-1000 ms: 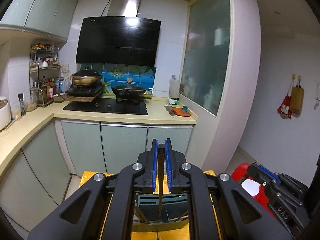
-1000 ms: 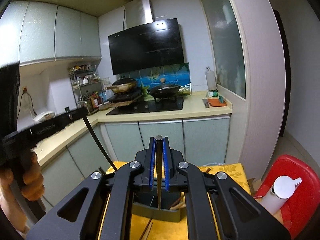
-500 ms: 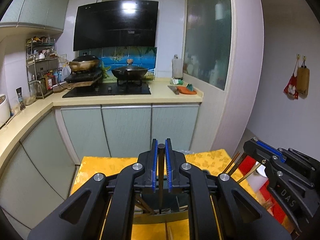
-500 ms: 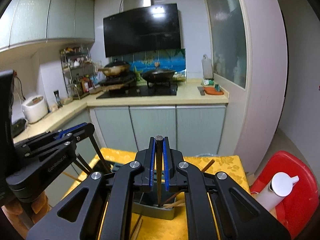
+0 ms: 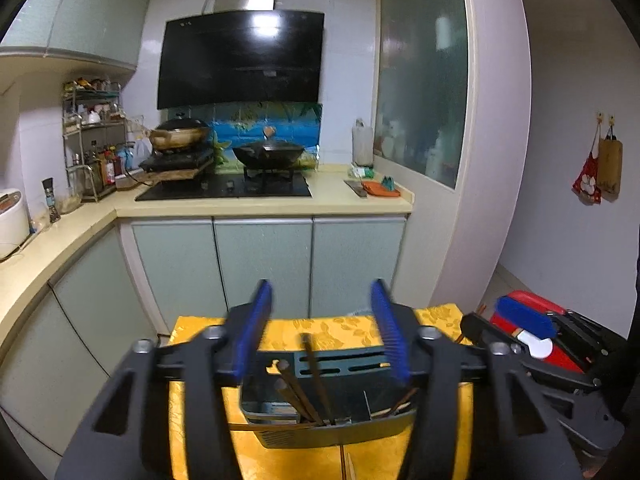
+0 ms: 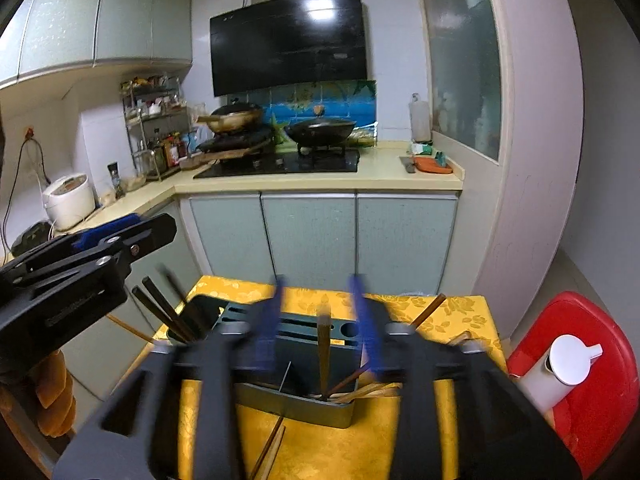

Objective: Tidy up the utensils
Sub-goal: 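Lower the chopsticks into the holder and open both grippers, then move both open grippers back down to the last two chopsticks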

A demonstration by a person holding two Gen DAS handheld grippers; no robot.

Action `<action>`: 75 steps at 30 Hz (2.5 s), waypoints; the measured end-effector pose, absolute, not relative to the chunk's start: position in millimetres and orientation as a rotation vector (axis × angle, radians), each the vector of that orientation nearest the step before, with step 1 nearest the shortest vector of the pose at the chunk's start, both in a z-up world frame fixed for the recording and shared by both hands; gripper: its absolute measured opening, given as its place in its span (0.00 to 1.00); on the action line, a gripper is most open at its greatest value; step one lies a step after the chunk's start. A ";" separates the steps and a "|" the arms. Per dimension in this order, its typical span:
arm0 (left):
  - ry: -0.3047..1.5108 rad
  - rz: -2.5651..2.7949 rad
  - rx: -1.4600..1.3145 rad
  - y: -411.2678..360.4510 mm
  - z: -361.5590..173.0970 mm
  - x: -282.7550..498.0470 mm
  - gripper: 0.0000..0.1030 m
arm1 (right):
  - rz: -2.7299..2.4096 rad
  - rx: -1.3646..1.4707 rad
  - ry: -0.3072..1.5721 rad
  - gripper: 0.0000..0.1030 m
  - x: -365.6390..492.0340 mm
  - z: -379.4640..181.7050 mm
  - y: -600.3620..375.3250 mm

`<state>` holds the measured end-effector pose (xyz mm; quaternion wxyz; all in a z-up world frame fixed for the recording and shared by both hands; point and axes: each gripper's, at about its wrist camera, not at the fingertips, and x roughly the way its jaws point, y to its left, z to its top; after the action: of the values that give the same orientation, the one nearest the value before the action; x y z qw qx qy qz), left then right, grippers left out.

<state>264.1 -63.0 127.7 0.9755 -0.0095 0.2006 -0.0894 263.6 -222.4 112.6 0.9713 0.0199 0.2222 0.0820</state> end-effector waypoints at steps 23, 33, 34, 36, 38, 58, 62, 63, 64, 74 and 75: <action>0.390 -0.159 0.051 -39.8 99.5 199.8 0.81 | 0.154 0.003 0.381 0.50 193.4 109.0 -239.3; 0.448 -0.122 0.025 -28.8 57.5 167.9 0.81 | 0.150 0.012 0.416 0.53 159.7 73.6 -236.6; 0.461 -0.118 0.026 -28.1 51.3 165.3 0.81 | 0.155 0.015 0.424 0.53 156.8 68.6 -235.3; 0.480 -0.113 0.033 -27.4 40.5 160.3 0.81 | 0.158 0.012 0.433 0.53 151.3 60.0 -233.0; 0.495 -0.109 0.035 -25.6 31.7 156.7 0.81 | 0.160 0.008 0.442 0.53 145.9 50.7 -233.0; 0.716 -0.110 -0.027 7.4 -84.1 115.0 0.81 | 0.138 0.017 0.564 0.53 98.9 -42.6 -238.8; 0.724 -0.118 -0.019 7.6 -92.5 106.4 0.81 | 0.136 0.012 0.564 0.53 94.1 -51.8 -236.4; 0.727 -0.120 -0.021 8.1 -95.0 102.9 0.81 | 0.136 0.016 0.565 0.53 93.0 -53.9 -236.1; 0.730 -0.123 -0.021 7.6 -96.6 100.9 0.81 | 0.137 0.026 0.569 0.53 92.7 -57.2 -236.9; 0.742 -0.235 0.104 -32.8 -113.9 75.9 0.81 | 0.100 0.029 0.607 0.53 93.6 -76.9 -246.6; 0.745 -0.247 0.116 -37.2 -116.4 74.6 0.81 | 0.097 0.030 0.610 0.53 94.1 -78.3 -247.8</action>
<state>74.6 -37.2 -116.4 0.9223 0.0567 0.3629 -0.1201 94.1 -247.8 -78.3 0.9526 0.0148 0.3001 0.0479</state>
